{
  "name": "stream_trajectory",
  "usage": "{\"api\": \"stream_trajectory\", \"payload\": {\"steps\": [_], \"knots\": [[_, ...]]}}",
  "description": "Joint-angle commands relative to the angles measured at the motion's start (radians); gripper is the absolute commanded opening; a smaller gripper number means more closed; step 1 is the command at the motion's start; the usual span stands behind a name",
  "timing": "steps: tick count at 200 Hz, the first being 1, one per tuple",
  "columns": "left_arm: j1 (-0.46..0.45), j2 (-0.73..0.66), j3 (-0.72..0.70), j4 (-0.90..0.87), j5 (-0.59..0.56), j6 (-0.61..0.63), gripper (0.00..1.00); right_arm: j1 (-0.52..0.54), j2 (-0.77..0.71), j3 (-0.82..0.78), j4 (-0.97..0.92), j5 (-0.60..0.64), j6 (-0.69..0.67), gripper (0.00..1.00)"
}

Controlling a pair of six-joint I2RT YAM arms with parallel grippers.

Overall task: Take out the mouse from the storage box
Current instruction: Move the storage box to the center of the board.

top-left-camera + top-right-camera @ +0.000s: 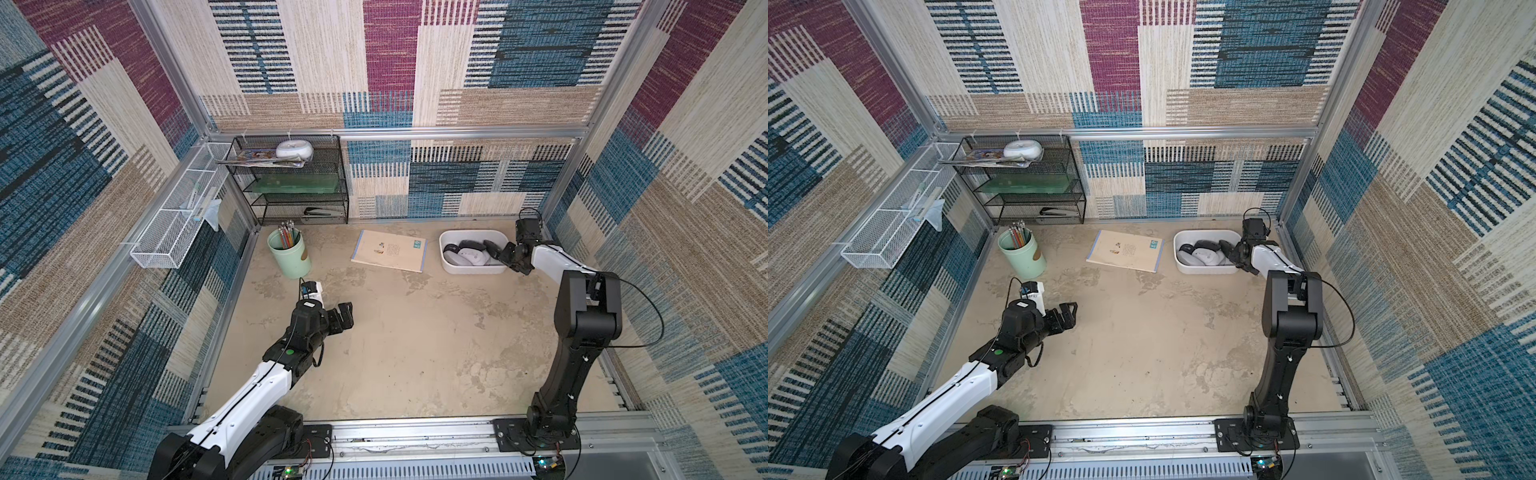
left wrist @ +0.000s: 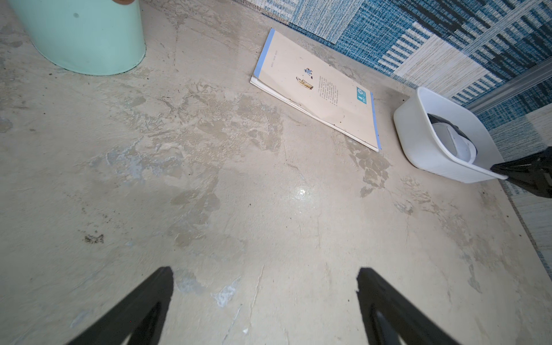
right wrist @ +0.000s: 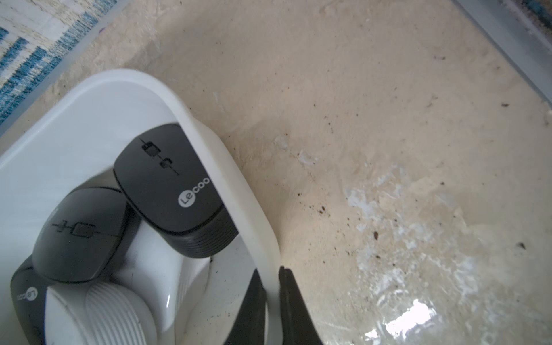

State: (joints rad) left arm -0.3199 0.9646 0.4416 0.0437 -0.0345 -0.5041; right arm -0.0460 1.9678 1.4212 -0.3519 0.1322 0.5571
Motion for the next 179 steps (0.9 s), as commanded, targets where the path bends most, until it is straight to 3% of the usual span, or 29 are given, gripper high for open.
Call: {"api": "stream_trajectory", "payload": {"steps": [1,95,157,179], "knots": [[-0.001,0.006,0.011,0.030,-0.011,0.010,1.00,0.001,-0.060,-0.058,0.004,-0.031,-0.011,0.07],[-0.001,0.029,0.023,0.019,0.006,-0.012,1.00,0.044,-0.449,-0.520,0.122,-0.202,0.049,0.03],[-0.001,0.056,0.034,0.021,0.053,-0.029,1.00,0.235,-0.602,-0.676,0.200,-0.185,0.211,0.04],[-0.001,0.081,0.042,0.020,0.066,-0.041,1.00,0.338,-0.629,-0.743,0.258,-0.130,0.340,0.03]]}}
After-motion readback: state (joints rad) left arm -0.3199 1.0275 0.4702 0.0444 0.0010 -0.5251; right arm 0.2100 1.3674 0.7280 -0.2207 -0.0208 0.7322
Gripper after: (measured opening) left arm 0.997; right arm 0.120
